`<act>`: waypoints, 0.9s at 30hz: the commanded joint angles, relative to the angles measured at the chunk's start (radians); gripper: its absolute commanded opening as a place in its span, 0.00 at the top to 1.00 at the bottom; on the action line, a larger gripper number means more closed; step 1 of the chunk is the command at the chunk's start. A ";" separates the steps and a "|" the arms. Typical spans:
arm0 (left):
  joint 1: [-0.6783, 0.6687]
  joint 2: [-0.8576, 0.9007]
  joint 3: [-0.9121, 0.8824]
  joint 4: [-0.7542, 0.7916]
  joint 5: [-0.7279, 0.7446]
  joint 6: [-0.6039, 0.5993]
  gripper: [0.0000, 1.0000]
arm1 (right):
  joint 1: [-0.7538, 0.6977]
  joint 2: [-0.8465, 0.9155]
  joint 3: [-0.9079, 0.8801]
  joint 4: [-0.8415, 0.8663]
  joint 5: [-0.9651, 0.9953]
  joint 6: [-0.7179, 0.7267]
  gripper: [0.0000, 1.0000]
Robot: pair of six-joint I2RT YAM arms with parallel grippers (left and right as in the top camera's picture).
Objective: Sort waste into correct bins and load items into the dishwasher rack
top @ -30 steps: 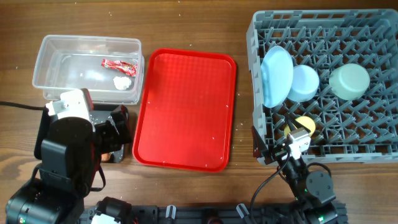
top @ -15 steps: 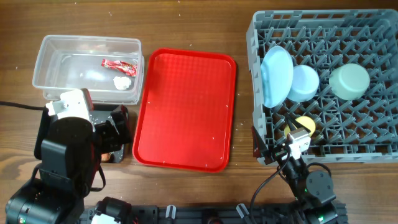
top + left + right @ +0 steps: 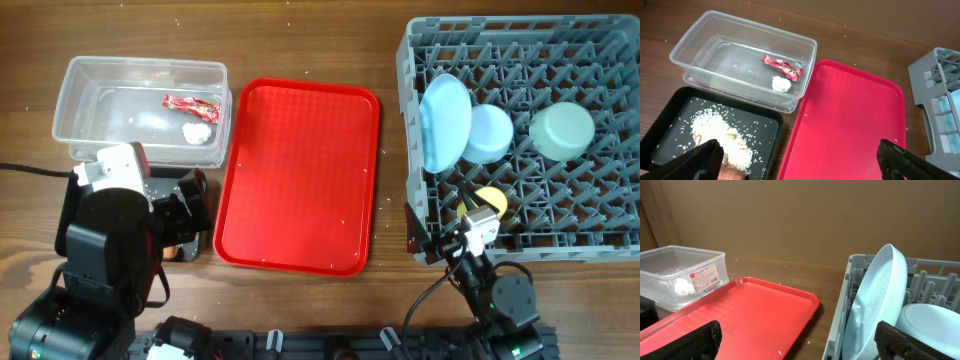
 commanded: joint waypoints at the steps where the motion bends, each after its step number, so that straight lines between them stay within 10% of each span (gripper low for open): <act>1: 0.003 0.000 0.003 -0.001 -0.017 0.012 0.00 | -0.001 -0.006 -0.001 0.005 -0.005 0.014 0.01; 24: 0.234 -0.332 -0.301 -0.091 0.135 0.008 0.00 | -0.001 -0.006 -0.001 0.005 -0.005 0.014 0.00; 27: 0.245 -0.402 -0.398 0.095 0.119 0.109 0.00 | -0.001 -0.006 -0.001 0.005 -0.005 0.014 0.00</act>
